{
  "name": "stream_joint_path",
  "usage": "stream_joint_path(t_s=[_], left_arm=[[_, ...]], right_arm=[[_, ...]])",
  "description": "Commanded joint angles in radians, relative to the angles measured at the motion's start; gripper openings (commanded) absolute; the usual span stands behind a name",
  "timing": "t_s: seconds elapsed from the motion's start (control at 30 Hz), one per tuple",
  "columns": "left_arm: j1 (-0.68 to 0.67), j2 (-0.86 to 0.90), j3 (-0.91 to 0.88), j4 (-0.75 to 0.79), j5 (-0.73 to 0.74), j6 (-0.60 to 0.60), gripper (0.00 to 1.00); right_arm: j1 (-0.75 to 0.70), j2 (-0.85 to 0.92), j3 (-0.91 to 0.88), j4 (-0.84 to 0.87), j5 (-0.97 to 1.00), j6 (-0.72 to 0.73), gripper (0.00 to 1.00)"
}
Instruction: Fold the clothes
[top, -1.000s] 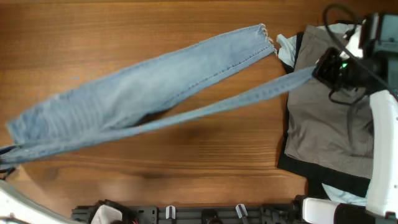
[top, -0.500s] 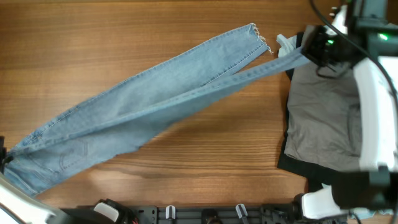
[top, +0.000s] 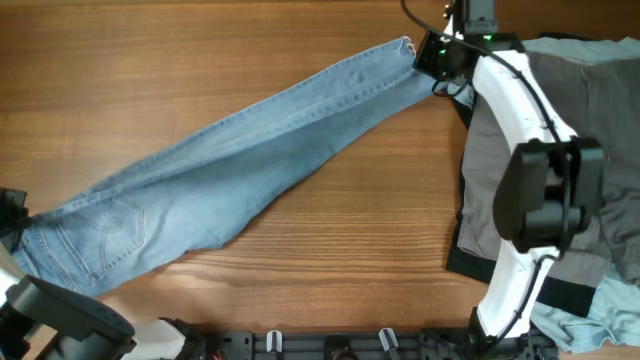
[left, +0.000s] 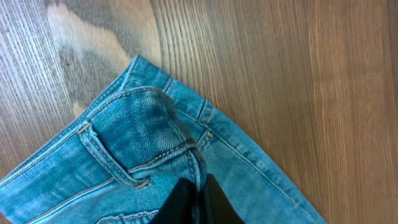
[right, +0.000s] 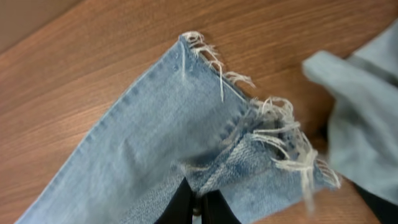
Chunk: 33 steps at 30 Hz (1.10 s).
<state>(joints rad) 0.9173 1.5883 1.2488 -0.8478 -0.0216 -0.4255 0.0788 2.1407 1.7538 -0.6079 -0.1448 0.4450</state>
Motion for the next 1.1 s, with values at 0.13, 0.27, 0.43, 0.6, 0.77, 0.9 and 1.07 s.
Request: stream_joint_path(t_s=[0.13, 0.27, 0.43, 0.6, 0.77, 0.9, 1.07], left_arm=[[-0.011, 0.007, 0.019, 0.039, -0.028, -0.010, 0.20], [-0.049, 0.007, 0.019, 0.056, -0.029, -0.009, 0.30], [-0.069, 0.007, 0.019, 0.039, -0.045, 0.031, 0.48], [-0.068, 0.016, 0.011, 0.035, -0.066, 0.104, 0.60], [-0.068, 0.081, 0.011, 0.056, -0.066, 0.161, 0.55], [-0.068, 0.185, 0.011, 0.117, -0.070, 0.224, 0.71], [-0.067, 0.260, 0.011, 0.192, -0.066, 0.278, 0.96]], right_arm=[[0.013, 0.015, 0.021, 0.146, 0.032, 0.007, 0.10], [0.040, 0.018, 0.021, 0.252, -0.001, -0.035, 0.93], [0.050, 0.018, 0.021, 0.198, 0.016, -0.089, 0.93], [0.046, 0.018, 0.021, 0.000, 0.037, -0.183, 0.91], [0.046, 0.018, 0.021, -0.158, 0.034, -0.237, 0.90], [0.045, 0.018, 0.021, -0.229, 0.003, -0.236, 0.90], [0.045, 0.018, 0.021, -0.270, -0.016, -0.235, 0.90]])
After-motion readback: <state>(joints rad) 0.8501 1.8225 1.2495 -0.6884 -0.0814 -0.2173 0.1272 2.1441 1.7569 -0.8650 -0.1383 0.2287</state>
